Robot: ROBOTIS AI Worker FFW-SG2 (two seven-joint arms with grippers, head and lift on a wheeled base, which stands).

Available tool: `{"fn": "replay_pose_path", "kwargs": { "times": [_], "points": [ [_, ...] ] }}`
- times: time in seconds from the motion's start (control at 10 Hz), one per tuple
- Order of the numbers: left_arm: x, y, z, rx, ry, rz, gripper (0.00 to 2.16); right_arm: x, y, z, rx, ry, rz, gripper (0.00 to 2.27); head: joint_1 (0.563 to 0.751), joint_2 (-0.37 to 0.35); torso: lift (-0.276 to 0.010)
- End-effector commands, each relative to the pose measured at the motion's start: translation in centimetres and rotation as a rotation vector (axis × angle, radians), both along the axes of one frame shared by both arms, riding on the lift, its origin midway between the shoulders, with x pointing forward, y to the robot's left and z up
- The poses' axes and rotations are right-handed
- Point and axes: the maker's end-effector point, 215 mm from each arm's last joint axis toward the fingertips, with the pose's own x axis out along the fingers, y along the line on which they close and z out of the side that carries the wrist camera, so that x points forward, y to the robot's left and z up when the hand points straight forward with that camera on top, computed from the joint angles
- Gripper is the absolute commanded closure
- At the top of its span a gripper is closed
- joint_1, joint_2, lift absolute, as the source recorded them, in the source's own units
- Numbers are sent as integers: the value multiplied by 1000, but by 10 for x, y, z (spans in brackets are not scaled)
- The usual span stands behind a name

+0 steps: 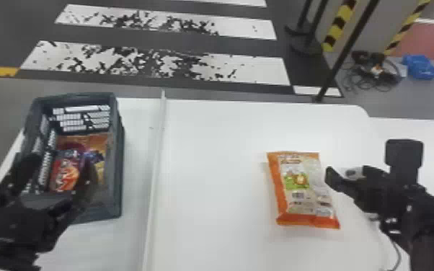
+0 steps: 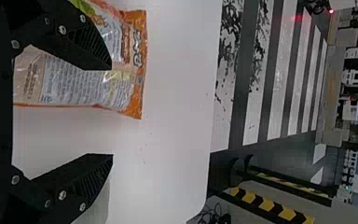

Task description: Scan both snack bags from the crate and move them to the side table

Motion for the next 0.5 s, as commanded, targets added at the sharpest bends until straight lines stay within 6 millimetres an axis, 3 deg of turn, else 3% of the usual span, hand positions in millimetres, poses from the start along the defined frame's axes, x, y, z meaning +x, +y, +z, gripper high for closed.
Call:
{"fn": "replay_pose_path", "kwargs": {
  "times": [0.0, 0.2, 0.4],
  "points": [
    [1, 0, -1, -1, 1, 0, 140, -15, -40, -6, -10, 26, -62, 16, 695, -180, -75],
    [1, 0, -2, -2, 3, 1, 140, -28, -73, -27, -24, 73, -95, 16, 695, -241, -75],
    [1, -1, -4, -3, 7, 0, 140, -28, -94, -46, -33, 98, -104, 16, 695, -297, -75]
  ]
}}
